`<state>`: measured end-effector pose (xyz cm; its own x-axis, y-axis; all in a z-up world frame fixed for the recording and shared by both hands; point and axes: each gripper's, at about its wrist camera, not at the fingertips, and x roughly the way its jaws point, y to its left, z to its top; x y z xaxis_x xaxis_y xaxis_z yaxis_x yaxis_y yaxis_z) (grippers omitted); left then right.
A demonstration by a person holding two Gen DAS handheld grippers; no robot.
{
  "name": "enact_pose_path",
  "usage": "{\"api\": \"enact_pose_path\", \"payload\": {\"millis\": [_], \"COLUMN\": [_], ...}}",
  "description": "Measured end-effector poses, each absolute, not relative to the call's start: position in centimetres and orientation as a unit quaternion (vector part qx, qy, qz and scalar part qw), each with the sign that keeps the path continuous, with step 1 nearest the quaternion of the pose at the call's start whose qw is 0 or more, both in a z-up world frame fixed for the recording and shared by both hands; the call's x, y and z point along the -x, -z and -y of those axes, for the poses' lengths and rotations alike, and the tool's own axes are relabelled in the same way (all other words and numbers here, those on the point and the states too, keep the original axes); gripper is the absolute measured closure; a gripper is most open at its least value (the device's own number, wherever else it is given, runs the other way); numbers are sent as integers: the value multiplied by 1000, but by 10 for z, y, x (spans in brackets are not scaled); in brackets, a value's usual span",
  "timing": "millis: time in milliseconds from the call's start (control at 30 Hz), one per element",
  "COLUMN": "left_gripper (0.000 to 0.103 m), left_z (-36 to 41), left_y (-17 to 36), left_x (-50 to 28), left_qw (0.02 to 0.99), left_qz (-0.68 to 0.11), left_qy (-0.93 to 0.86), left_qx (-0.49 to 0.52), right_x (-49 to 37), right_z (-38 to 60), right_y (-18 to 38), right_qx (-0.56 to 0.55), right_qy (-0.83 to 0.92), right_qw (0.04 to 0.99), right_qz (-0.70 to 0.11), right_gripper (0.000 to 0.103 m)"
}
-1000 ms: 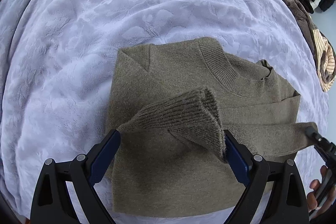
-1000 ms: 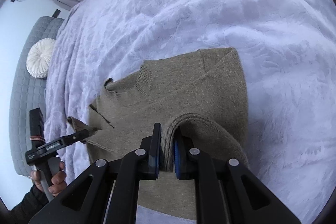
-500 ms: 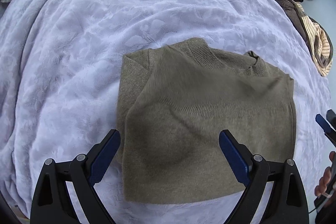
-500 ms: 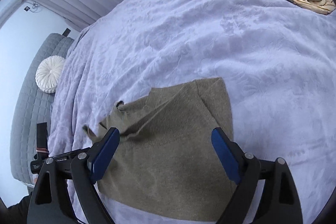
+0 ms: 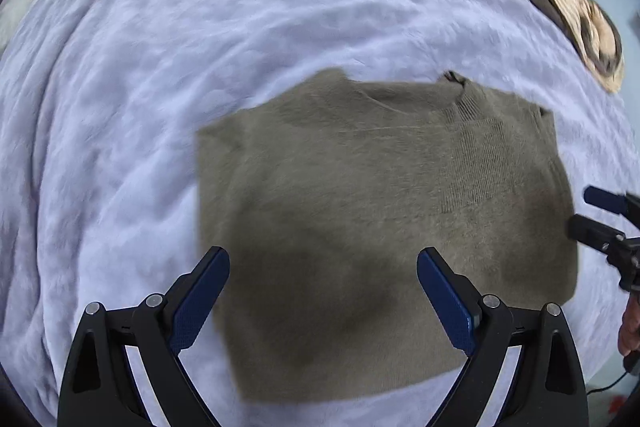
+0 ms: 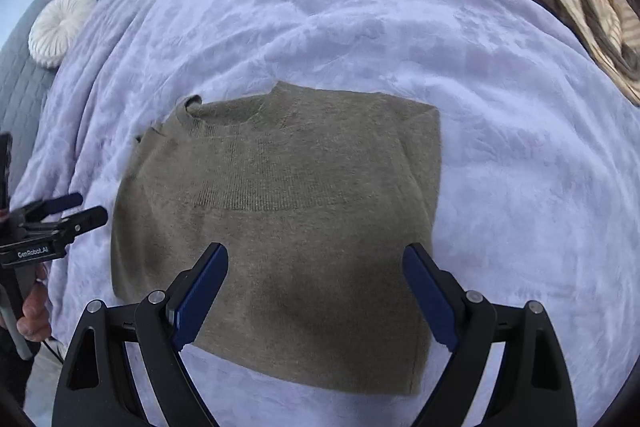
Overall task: Fold small clothes
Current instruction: 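Move both open grippers to a side edge of the folded sweater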
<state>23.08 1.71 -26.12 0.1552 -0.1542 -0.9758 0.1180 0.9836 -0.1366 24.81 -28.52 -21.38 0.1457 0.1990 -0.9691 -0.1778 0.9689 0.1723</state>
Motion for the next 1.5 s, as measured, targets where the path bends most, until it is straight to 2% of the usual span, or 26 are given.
{"api": "enact_pose_path", "payload": {"millis": [167, 233, 267, 367, 433, 633, 800, 900, 1033, 1133, 1167, 1233, 1267, 1500], "left_gripper": [8, 0, 0, 0, 0, 0, 0, 0, 0, 1, 3, 15, 15, 16], "left_z": [-2, -23, -33, -40, -47, -64, -61, -82, -122, -156, -165, -176, -176, -134], "left_y": [321, 338, 340, 329, 314, 291, 331, 336, 310, 320, 326, 339, 344, 364], "left_x": [-246, -249, -250, -245, -234, -175, -151, -136, -100, -85, -84, -86, -91, -100], "left_qw": [741, 732, 732, 741, 751, 761, 736, 726, 747, 726, 716, 700, 694, 703], "left_qz": [-666, -678, -678, -667, -657, -642, -676, -686, -657, -662, -663, -660, -656, -650], "left_qy": [66, 67, 71, 72, 66, 74, 42, 31, 34, 38, 43, 57, 69, 104], "left_qx": [-55, -23, -8, -21, -9, 52, 7, 43, 102, 186, 216, 267, 288, 268], "right_x": [-263, -268, -271, -274, -264, -208, -176, -170, -159, -155, -155, -157, -156, -164], "right_z": [258, 269, 280, 319, 336, 304, 276, 307, 317, 309, 305, 294, 286, 215], "right_y": [264, 276, 281, 285, 268, 225, 270, 294, 262, 230, 223, 209, 205, 199], "right_qx": [78, 117, 129, 103, 52, -19, 51, 32, 19, 20, 13, -3, -4, 25], "right_qy": [-124, -78, -45, 18, 26, -87, -110, -61, -73, -85, -89, -104, -110, -152], "right_qw": [732, 737, 737, 737, 753, 776, 739, 721, 736, 754, 756, 761, 762, 760], "right_qz": [-665, -661, -662, -668, -656, -625, -663, -689, -673, -652, -648, -641, -638, -631], "right_gripper": [12, 12, 12, 12, 12, 12, 12, 12, 12, 12, 12, 12, 12, 12]}}
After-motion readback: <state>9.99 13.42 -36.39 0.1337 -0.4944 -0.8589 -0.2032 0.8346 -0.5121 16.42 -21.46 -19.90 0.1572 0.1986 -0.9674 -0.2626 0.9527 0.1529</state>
